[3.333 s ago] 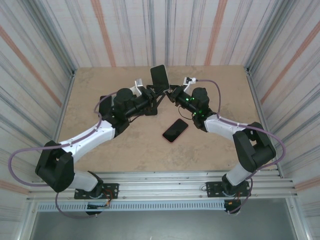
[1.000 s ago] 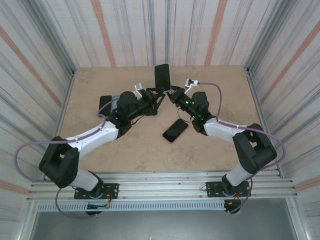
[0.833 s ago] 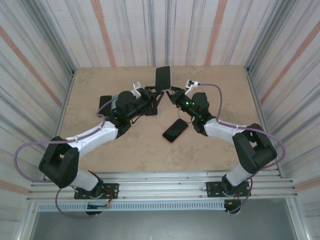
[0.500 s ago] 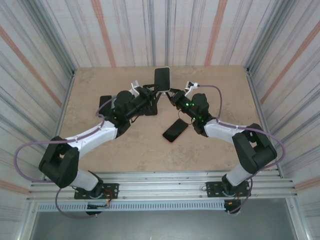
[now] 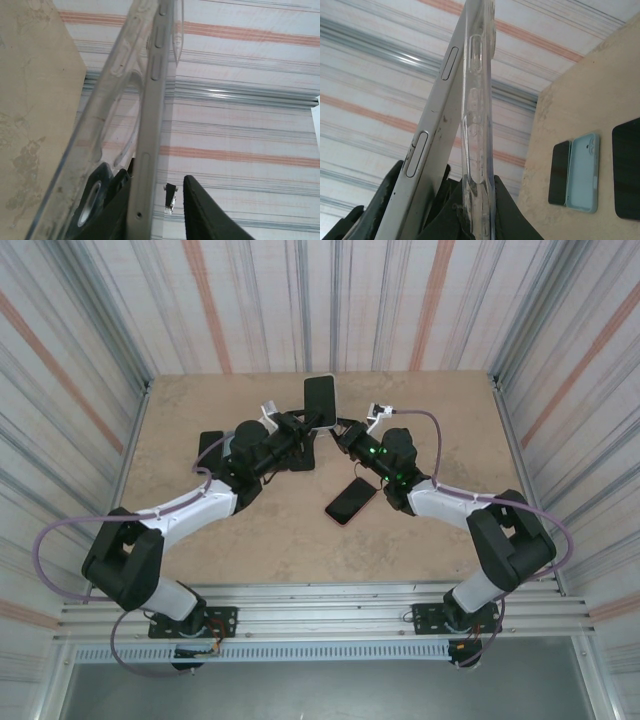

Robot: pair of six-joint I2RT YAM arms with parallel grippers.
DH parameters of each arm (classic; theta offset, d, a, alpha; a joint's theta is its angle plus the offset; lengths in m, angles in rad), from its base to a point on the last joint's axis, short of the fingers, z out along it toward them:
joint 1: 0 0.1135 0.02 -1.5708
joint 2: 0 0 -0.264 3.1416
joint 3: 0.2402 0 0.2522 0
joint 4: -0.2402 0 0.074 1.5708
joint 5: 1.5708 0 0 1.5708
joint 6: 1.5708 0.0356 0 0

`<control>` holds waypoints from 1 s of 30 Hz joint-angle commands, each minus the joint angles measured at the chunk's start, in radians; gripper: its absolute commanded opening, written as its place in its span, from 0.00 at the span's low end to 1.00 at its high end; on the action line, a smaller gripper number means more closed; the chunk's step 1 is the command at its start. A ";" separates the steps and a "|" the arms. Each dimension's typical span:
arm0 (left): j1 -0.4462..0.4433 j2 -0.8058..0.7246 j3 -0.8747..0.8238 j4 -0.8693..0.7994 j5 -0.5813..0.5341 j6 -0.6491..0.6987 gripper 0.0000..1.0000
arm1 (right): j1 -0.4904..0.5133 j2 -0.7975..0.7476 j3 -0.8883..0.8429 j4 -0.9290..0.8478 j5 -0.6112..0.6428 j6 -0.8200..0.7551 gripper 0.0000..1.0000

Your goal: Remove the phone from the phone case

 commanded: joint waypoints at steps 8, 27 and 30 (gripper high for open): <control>-0.015 -0.016 0.051 0.035 -0.016 0.025 0.12 | -0.004 -0.035 0.032 -0.034 0.060 -0.035 0.00; -0.028 0.079 0.089 0.023 0.053 0.083 0.11 | -0.230 -0.037 0.018 -0.268 0.056 -0.152 0.00; -0.021 0.158 0.104 0.037 0.055 0.102 0.10 | -0.268 -0.049 0.008 -0.320 0.015 -0.179 0.00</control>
